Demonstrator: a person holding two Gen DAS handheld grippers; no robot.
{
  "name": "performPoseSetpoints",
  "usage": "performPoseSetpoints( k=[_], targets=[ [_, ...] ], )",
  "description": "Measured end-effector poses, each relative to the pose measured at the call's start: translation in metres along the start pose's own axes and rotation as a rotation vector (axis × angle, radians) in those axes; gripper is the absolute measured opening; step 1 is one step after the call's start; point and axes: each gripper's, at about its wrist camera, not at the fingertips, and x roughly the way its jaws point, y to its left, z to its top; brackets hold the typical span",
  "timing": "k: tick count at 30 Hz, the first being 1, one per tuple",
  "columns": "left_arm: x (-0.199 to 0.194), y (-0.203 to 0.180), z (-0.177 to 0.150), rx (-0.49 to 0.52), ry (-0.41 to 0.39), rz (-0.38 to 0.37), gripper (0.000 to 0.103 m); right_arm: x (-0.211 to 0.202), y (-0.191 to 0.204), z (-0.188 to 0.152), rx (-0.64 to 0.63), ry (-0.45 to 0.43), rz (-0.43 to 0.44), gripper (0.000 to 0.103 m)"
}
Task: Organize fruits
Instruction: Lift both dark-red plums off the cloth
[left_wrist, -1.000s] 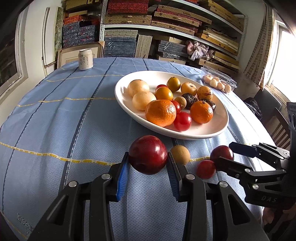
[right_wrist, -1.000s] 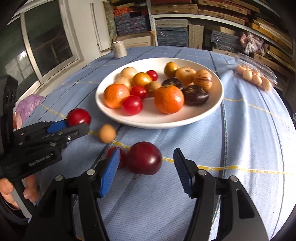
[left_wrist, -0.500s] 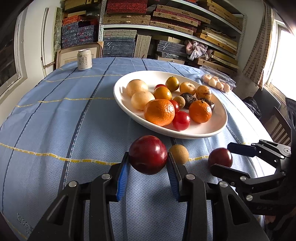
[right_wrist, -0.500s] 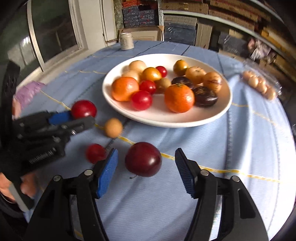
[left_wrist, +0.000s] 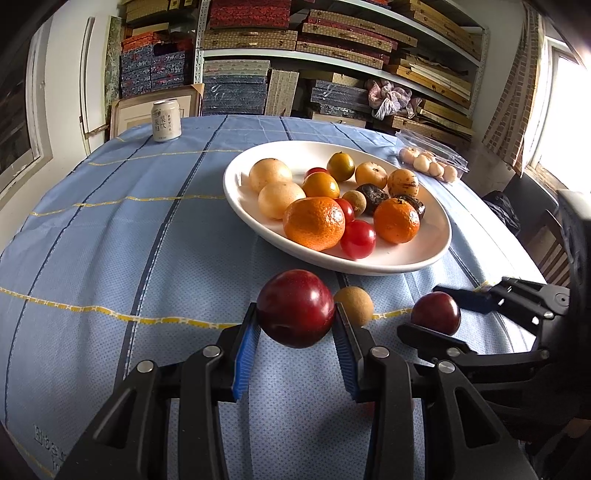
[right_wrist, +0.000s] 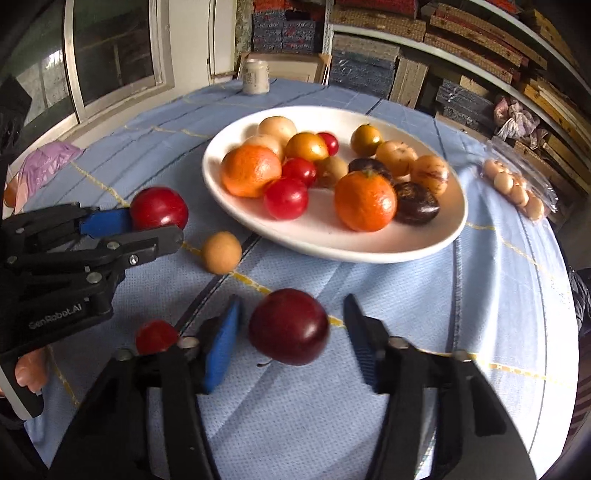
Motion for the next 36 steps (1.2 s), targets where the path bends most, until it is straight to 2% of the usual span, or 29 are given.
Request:
performPoseSetpoints(
  k=[5, 15, 36],
  targets=[
    [0.000, 0.001, 0.000, -0.004, -0.002, 0.002, 0.039, 0.000, -0.008, -0.003, 0.057, -0.007, 0.022, 0.040],
    [-0.004, 0.003, 0.001, -0.011, -0.019, 0.012, 0.039, -0.008, -0.013, -0.010, 0.090, -0.015, 0.029, 0.040],
    [-0.015, 0.007, 0.003, -0.042, -0.063, -0.011, 0.039, -0.047, -0.032, -0.021, 0.174, -0.093, 0.049, 0.039]
  ],
)
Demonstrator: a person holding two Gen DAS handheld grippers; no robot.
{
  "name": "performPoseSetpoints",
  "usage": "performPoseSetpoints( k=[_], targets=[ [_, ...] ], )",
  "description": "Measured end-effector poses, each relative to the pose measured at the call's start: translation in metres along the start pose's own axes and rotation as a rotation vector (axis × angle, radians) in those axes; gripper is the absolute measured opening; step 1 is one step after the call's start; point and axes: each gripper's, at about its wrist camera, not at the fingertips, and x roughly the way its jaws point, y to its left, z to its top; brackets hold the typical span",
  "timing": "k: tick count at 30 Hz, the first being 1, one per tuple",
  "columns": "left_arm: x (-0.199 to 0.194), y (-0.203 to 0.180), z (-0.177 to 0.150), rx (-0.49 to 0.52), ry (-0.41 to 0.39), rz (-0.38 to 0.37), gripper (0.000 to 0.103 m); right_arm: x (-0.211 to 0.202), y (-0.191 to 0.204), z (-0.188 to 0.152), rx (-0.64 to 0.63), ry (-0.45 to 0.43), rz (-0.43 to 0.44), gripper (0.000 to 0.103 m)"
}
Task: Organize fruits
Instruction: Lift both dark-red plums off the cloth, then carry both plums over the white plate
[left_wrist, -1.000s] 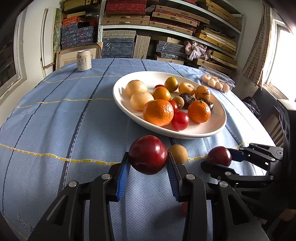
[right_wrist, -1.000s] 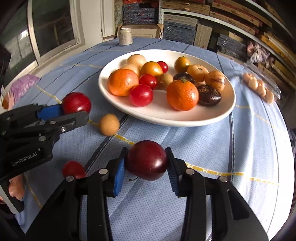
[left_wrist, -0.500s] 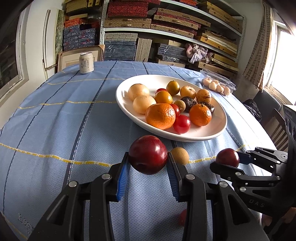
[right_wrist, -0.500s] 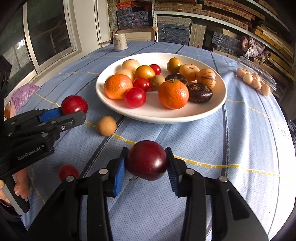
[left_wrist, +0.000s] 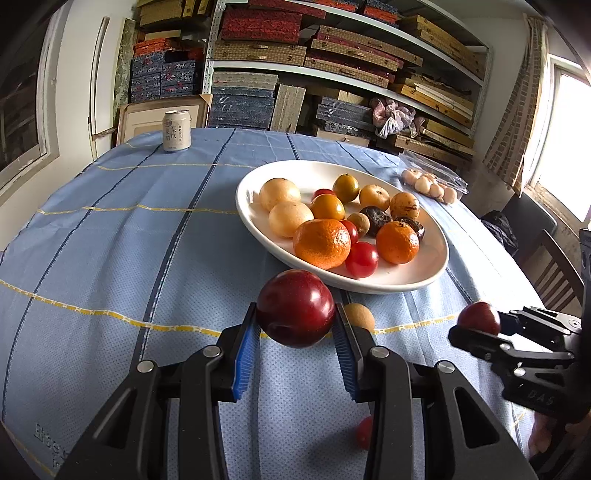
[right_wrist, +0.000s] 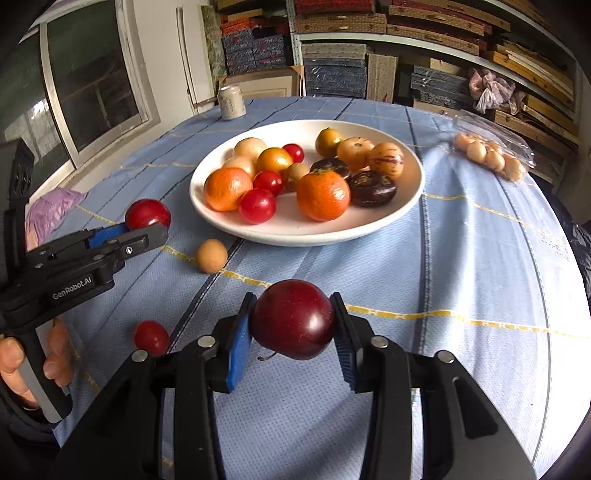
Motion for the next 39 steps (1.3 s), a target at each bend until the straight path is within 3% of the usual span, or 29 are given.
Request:
performPoseSetpoints(
  k=[12, 23, 28, 32, 35, 37, 39],
  targets=[
    [-0.010, -0.004, 0.010, 0.008, 0.017, 0.049, 0.039, -0.050, -0.014, 0.020, -0.019, -0.088, -0.024, 0.040],
    [-0.027, -0.017, 0.048, 0.052, -0.031, 0.074, 0.039, -0.074, -0.023, 0.066, -0.018, -0.154, -0.017, 0.040],
    [-0.009, -0.025, 0.068, 0.078, -0.048, 0.079, 0.039, -0.060, -0.025, 0.092, -0.024, -0.148, -0.020, 0.038],
    [0.011, -0.020, 0.078, 0.034, -0.022, 0.068, 0.039, -0.035, -0.034, 0.093, -0.008, -0.105, -0.038, 0.038],
    [0.008, -0.017, 0.073, 0.031, -0.034, 0.047, 0.039, -0.026, -0.040, 0.070, -0.014, -0.082, -0.065, 0.051],
    [0.003, -0.015, 0.067, 0.030, -0.038, 0.035, 0.039, -0.022, -0.041, 0.044, -0.041, -0.064, -0.087, 0.069],
    [-0.001, -0.011, 0.061, 0.021, -0.036, 0.016, 0.039, -0.016, -0.039, 0.024, -0.080, -0.043, -0.123, 0.070]
  ],
)
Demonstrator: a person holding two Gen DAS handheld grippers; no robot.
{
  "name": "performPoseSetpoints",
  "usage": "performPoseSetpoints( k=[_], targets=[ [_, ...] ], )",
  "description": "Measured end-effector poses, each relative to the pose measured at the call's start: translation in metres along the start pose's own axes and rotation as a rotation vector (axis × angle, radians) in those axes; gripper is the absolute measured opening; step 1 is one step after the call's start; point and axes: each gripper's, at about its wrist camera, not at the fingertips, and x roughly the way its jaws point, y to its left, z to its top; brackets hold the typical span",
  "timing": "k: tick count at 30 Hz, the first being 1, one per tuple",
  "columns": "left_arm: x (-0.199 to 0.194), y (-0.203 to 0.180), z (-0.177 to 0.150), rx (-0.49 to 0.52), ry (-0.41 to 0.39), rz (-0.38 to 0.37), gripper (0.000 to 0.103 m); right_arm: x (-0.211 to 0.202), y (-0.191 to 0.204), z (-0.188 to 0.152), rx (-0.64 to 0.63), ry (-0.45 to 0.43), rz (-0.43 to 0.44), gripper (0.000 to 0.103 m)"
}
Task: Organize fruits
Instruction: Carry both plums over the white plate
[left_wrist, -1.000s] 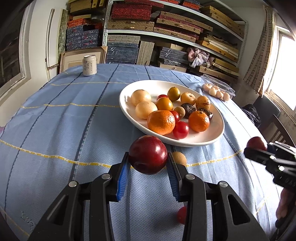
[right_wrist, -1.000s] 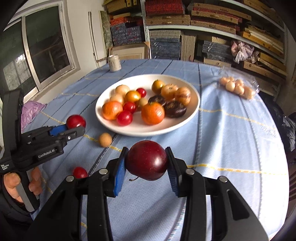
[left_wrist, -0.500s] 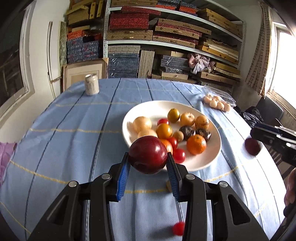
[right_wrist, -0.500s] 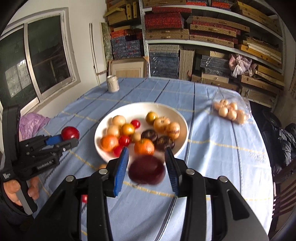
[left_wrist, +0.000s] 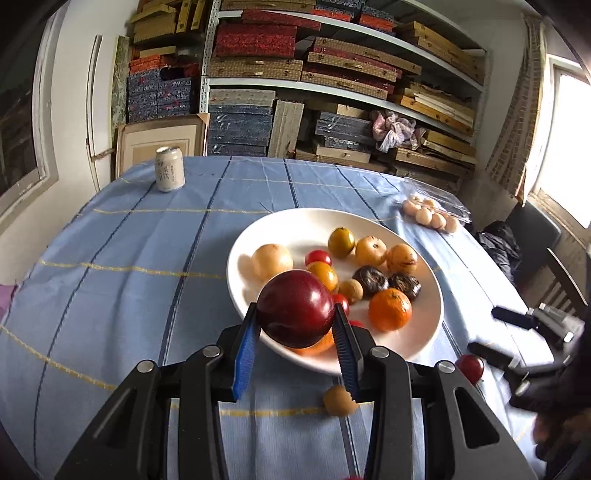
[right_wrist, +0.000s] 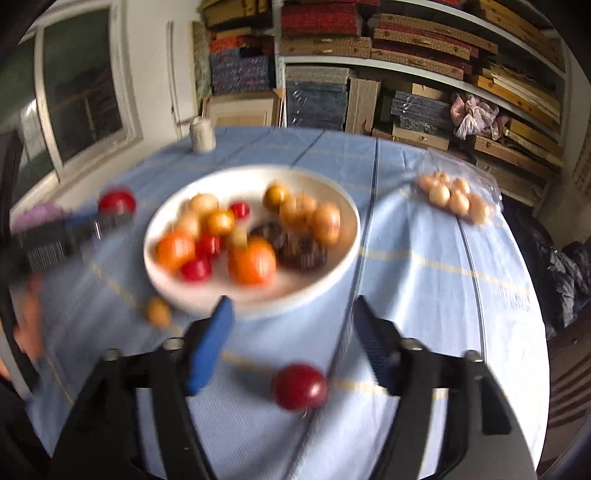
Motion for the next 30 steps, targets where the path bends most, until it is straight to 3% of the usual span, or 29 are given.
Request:
performPoseSetpoints(
  k=[2, 4, 6, 8, 17, 18, 19, 20, 23, 24, 25, 27, 30],
  targets=[
    [-0.003, 0.003, -0.005, -0.009, 0.004, -0.003, 0.039, 0.011, 0.008, -0.015, -0.050, 0.040, -0.040, 0.069],
    [-0.004, 0.005, -0.007, -0.018, 0.011, -0.004, 0.039, 0.026, 0.005, -0.019, -0.055, 0.091, -0.050, 0.044],
    [-0.006, 0.006, -0.009, -0.025, 0.013, -0.004, 0.039, 0.040, 0.001, -0.023, -0.035, 0.148, -0.045, 0.043],
    [-0.011, 0.007, -0.012, -0.029, 0.010, -0.004, 0.039, 0.044, -0.002, -0.028, -0.014, 0.152, -0.046, 0.034],
    [-0.018, 0.009, -0.027, -0.037, 0.015, -0.006, 0.039, 0.022, -0.005, -0.032, 0.023, 0.113, 0.002, 0.030],
    [-0.017, 0.009, -0.027, -0.039, 0.016, -0.007, 0.039, 0.017, -0.004, -0.031, 0.028, 0.104, 0.010, 0.019],
    [-0.017, 0.009, -0.026, -0.041, 0.016, -0.009, 0.039, 0.012, -0.004, -0.025, 0.032, 0.089, 0.023, 0.001],
    [-0.018, 0.009, -0.025, -0.040, 0.013, -0.010, 0.039, 0.009, -0.004, -0.020, 0.035, 0.079, 0.033, 0.000],
    [-0.017, 0.008, -0.024, -0.034, 0.012, -0.008, 0.039, 0.009, 0.000, -0.010, 0.002, 0.100, 0.056, 0.003],
    [-0.015, 0.009, -0.025, -0.036, 0.021, -0.008, 0.039, 0.010, 0.000, -0.009, 0.001, 0.100, 0.058, 0.017],
    [-0.013, 0.009, -0.026, -0.039, 0.026, -0.011, 0.039, 0.011, -0.001, -0.011, 0.001, 0.095, 0.058, 0.042],
    [-0.011, 0.010, -0.030, -0.041, 0.032, -0.012, 0.039, 0.010, -0.003, -0.016, 0.002, 0.065, 0.031, 0.072],
    [-0.006, 0.014, -0.034, -0.054, 0.043, -0.018, 0.039, 0.004, -0.011, -0.023, 0.024, 0.035, 0.043, 0.074]
  ],
)
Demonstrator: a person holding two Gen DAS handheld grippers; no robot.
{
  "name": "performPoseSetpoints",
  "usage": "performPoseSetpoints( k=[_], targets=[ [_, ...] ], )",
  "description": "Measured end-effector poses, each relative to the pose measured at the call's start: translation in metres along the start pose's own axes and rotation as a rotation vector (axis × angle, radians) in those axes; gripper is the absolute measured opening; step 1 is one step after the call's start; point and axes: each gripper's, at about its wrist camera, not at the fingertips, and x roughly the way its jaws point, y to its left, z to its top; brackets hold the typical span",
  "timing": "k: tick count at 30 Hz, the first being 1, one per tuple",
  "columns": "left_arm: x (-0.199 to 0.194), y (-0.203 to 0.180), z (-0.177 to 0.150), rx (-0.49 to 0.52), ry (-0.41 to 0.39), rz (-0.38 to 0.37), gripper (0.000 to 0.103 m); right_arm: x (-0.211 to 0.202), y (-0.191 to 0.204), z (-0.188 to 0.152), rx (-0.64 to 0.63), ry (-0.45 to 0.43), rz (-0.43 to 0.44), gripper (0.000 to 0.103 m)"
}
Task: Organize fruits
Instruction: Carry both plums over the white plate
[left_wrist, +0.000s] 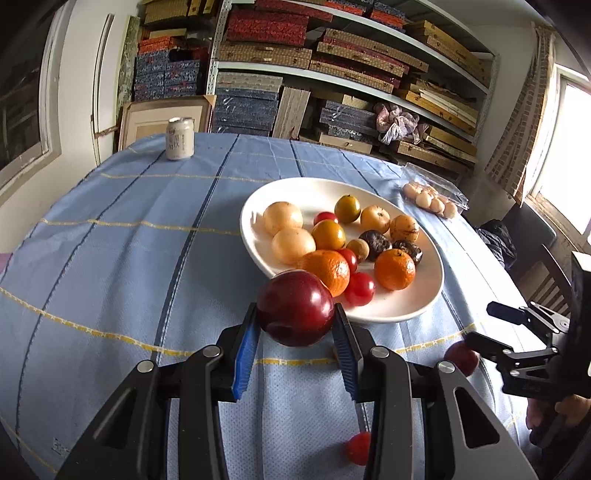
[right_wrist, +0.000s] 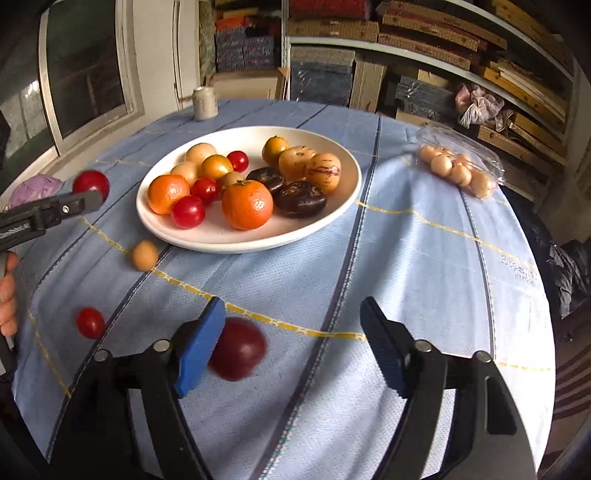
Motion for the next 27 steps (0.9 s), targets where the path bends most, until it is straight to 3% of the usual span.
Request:
performPoseSetpoints(
  k=[4, 6, 9, 11, 13, 27],
  targets=[
    [0.002, 0.001, 0.000, -0.006, -0.002, -0.009, 0.039, -0.008, 0.014, -0.012, -0.087, -0.011, 0.043, 0.074],
    [0.001, 0.001, -0.001, -0.006, -0.007, -0.012, 0.039, -0.008, 0.032, -0.018, -0.174, -0.007, 0.014, 0.073],
    [0.002, 0.002, -0.001, -0.010, -0.003, -0.019, 0.039, 0.003, 0.040, -0.021, -0.198, 0.038, 0.021, 0.057],
    [0.003, 0.003, -0.001, -0.012, -0.001, -0.023, 0.039, 0.011, 0.035, -0.020, -0.166, 0.062, 0.020, 0.055],
    [0.003, 0.003, -0.001, -0.010, -0.001, -0.025, 0.039, 0.018, 0.031, -0.022, -0.139, 0.093, 0.052, 0.040],
    [0.004, 0.002, -0.001, -0.011, -0.005, -0.032, 0.039, -0.004, 0.028, -0.017, -0.109, 0.021, 0.079, 0.039]
  ],
)
